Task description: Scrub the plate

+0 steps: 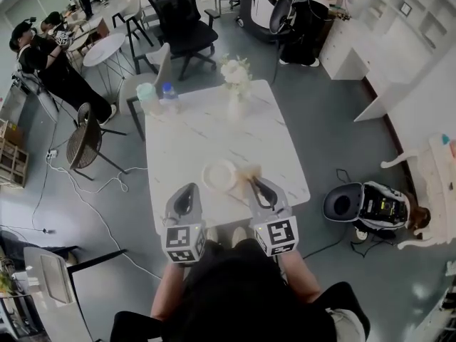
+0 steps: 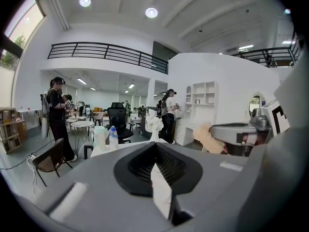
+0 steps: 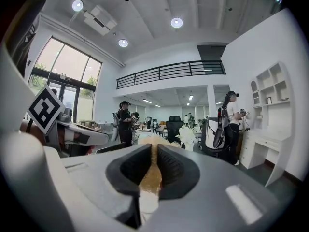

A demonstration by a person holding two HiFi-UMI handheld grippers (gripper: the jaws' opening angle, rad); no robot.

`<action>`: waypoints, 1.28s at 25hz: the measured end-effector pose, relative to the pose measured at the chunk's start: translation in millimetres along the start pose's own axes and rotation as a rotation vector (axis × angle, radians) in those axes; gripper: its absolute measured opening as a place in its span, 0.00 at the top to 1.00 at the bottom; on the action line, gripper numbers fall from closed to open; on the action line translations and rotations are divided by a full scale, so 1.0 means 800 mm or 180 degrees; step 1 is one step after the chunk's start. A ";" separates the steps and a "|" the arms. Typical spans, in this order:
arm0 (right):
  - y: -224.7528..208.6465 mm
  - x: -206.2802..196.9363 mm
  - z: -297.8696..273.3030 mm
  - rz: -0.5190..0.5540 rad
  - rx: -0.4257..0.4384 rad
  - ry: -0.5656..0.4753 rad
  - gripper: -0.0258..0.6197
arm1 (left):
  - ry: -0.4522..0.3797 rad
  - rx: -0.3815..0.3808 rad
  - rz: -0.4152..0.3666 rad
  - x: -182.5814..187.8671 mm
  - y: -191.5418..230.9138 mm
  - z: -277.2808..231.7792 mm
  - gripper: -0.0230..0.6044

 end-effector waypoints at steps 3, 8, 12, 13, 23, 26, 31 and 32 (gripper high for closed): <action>0.002 0.001 0.012 -0.0015 -0.0017 -0.0017 0.90 | -0.0048 -0.0013 -0.0022 0.002 -0.003 0.009 0.95; 0.006 -0.007 0.030 -0.0023 -0.0003 -0.0012 0.90 | -0.0142 -0.0040 -0.0049 0.002 -0.008 0.023 0.95; 0.007 -0.007 0.033 -0.0019 -0.0009 -0.0017 0.90 | -0.0149 -0.0010 -0.0022 -0.001 -0.004 0.030 0.95; 0.007 -0.006 0.032 -0.0016 -0.0010 -0.0023 0.90 | -0.0145 -0.0004 -0.0017 -0.001 -0.003 0.031 0.95; 0.007 -0.009 0.023 -0.0040 -0.0008 0.0020 0.90 | -0.0069 0.0022 0.0000 -0.008 0.006 0.026 0.95; 0.006 -0.009 0.020 -0.0044 -0.0013 0.0018 0.90 | -0.0054 0.0027 -0.0005 -0.008 0.009 0.024 0.95; 0.007 -0.009 0.019 -0.0041 -0.0015 0.0017 0.90 | -0.0078 0.0006 -0.0004 -0.006 0.008 0.022 0.95; 0.006 -0.009 0.018 -0.0045 -0.0014 0.0021 0.90 | -0.0087 0.0004 -0.0010 -0.005 0.008 0.021 0.95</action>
Point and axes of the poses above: the fingertips, and each gripper's own axes: z backward along the fingers, y to its left, x out of its top, the point moved 4 cm from there along z, backward along the fingers, and after that the axes turned 13 degrees about x, right-handed, at the moved point
